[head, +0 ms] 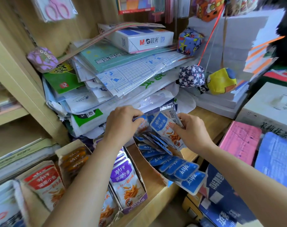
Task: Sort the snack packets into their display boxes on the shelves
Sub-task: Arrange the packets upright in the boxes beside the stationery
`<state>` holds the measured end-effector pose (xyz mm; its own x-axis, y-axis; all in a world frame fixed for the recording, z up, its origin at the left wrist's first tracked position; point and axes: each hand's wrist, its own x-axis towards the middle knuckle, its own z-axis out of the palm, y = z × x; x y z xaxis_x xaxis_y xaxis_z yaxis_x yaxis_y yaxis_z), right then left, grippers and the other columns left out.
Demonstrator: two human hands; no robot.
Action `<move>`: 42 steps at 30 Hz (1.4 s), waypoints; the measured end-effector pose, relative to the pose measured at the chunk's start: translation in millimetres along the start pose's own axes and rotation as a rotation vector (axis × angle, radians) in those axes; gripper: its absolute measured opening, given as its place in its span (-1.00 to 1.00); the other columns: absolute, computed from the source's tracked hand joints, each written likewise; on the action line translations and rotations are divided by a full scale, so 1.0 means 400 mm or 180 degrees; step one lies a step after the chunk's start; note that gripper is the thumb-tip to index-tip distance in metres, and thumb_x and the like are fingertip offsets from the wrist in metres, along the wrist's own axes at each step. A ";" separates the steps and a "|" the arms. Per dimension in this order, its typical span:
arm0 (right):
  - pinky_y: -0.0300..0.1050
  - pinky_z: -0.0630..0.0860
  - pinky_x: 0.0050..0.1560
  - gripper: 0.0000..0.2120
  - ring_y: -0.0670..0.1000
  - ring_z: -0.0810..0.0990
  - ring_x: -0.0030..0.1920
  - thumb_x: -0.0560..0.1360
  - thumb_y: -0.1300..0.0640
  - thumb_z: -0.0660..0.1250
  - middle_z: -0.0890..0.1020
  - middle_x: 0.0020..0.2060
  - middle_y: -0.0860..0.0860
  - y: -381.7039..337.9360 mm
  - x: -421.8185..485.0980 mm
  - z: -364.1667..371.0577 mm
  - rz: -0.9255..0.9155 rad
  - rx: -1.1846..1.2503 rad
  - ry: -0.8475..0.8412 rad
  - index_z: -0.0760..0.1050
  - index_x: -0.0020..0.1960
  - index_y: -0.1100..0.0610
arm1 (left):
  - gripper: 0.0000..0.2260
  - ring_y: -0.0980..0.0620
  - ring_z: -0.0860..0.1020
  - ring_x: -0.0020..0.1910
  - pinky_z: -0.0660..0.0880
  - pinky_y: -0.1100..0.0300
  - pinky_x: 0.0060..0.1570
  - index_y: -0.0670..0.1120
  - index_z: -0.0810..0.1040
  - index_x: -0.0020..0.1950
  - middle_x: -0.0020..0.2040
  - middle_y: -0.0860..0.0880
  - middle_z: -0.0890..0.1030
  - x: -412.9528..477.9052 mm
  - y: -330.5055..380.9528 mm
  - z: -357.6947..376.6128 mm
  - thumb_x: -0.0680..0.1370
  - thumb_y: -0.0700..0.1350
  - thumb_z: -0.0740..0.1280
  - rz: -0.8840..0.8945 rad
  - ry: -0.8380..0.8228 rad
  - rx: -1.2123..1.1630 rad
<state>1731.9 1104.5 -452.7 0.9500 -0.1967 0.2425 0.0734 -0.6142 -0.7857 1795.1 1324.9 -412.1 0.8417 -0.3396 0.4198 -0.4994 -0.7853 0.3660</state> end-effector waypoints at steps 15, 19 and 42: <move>-0.06 0.69 -0.12 -0.81 0.06 0.75 -0.09 0.53 0.31 0.40 0.75 -0.09 0.05 -0.007 -0.003 -0.022 0.0304 0.1938 -0.0154 0.64 0.13 0.17 | -0.39 0.33 0.51 0.18 0.42 0.39 0.15 0.10 0.40 0.48 0.20 0.24 0.58 -0.007 -0.013 0.052 0.48 0.01 0.54 -0.0433 -0.0617 -0.1400; -0.09 0.68 -0.14 -0.78 0.06 0.75 -0.07 0.49 0.31 0.44 0.75 -0.09 0.04 -0.006 0.000 -0.022 0.0356 0.2110 -0.0202 0.65 0.10 0.10 | -0.60 0.31 0.59 -0.09 0.41 0.51 -0.14 0.05 0.54 0.22 -0.09 0.15 0.64 -0.006 -0.001 0.060 0.44 -0.08 0.57 -0.0501 -0.0243 -0.1572; -0.32 0.52 -0.35 -0.96 -0.19 0.66 -0.26 0.52 0.22 0.45 0.71 -0.21 -0.04 0.010 0.012 -0.038 0.0577 0.0677 0.0118 0.65 -0.07 0.10 | -0.79 0.18 0.53 -0.16 0.44 0.35 -0.17 -0.11 0.68 0.21 -0.08 0.01 0.59 -0.001 -0.049 -0.060 0.61 -0.24 0.35 0.0305 0.0263 -0.0604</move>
<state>1732.2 1089.2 -446.0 0.9419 -0.3190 0.1047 -0.0309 -0.3930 -0.9190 1799.5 1353.1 -399.5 0.7729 -0.3583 0.5237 -0.6124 -0.6373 0.4677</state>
